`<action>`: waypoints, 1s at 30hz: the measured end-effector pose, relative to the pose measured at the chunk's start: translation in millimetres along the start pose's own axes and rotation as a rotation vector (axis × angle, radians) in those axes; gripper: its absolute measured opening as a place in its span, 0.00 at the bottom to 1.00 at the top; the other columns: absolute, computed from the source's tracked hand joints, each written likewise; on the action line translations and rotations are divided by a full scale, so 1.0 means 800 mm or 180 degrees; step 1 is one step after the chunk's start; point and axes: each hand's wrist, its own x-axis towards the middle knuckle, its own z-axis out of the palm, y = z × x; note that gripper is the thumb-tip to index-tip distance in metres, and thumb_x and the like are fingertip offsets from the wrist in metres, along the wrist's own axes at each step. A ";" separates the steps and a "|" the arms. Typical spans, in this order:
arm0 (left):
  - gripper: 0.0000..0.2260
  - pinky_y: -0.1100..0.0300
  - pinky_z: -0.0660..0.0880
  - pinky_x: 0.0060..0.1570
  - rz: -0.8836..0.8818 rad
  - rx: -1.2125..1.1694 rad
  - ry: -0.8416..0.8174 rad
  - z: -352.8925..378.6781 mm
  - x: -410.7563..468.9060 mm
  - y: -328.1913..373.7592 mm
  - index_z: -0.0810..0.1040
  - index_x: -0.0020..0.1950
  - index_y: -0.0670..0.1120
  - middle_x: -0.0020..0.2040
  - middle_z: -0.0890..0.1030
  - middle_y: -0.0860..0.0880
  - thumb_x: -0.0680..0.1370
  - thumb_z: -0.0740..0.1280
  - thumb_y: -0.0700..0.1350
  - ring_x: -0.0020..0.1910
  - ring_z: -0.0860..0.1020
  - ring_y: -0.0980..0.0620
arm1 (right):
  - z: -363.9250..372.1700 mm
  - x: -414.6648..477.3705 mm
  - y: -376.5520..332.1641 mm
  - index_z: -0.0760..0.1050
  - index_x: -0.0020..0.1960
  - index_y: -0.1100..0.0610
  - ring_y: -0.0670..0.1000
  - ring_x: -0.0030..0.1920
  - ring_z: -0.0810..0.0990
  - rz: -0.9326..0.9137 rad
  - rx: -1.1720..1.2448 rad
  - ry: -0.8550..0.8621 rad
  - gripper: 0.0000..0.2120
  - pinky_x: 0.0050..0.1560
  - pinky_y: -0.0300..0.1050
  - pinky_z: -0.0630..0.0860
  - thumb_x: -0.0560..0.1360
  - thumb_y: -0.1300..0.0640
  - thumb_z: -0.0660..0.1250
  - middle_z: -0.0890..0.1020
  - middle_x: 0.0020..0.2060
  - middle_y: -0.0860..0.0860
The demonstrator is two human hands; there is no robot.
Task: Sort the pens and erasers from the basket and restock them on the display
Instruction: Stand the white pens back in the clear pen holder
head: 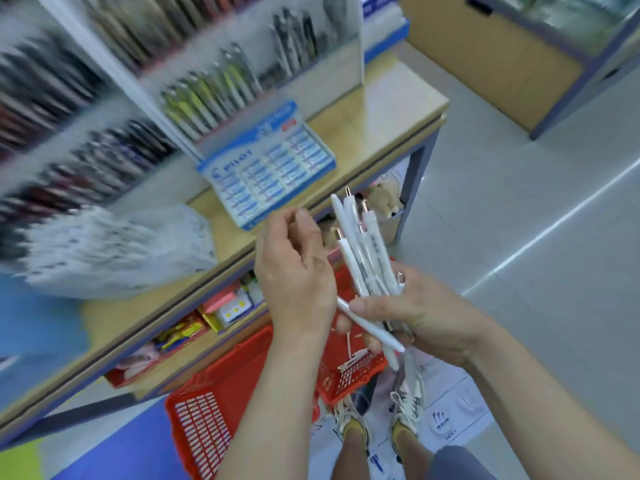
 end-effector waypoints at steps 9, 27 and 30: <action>0.03 0.65 0.70 0.24 -0.1455 -0.1358 -0.1040 -0.176 0.062 0.060 0.77 0.45 0.42 0.27 0.76 0.51 0.78 0.65 0.40 0.27 0.73 0.53 | 0.096 -0.006 -0.120 0.75 0.56 0.45 0.53 0.32 0.79 -0.0309 -0.0642 0.0075 0.19 0.28 0.39 0.73 0.70 0.62 0.72 0.84 0.38 0.58; 0.03 0.64 0.78 0.31 -0.1472 -0.1571 -0.0126 -0.354 0.130 -0.006 0.80 0.43 0.38 0.32 0.82 0.43 0.72 0.71 0.37 0.31 0.81 0.50 | 0.222 0.110 -0.110 0.75 0.48 0.62 0.52 0.27 0.77 -0.0364 -0.0552 0.0581 0.13 0.21 0.36 0.65 0.68 0.58 0.74 0.83 0.33 0.58; 0.04 0.65 0.78 0.35 -0.1445 -0.1666 -0.0214 -0.363 0.138 -0.014 0.81 0.44 0.38 0.34 0.83 0.44 0.71 0.71 0.32 0.33 0.82 0.51 | 0.230 0.121 -0.102 0.74 0.51 0.63 0.52 0.28 0.77 -0.0338 -0.0375 0.0713 0.11 0.22 0.36 0.65 0.72 0.61 0.71 0.84 0.36 0.60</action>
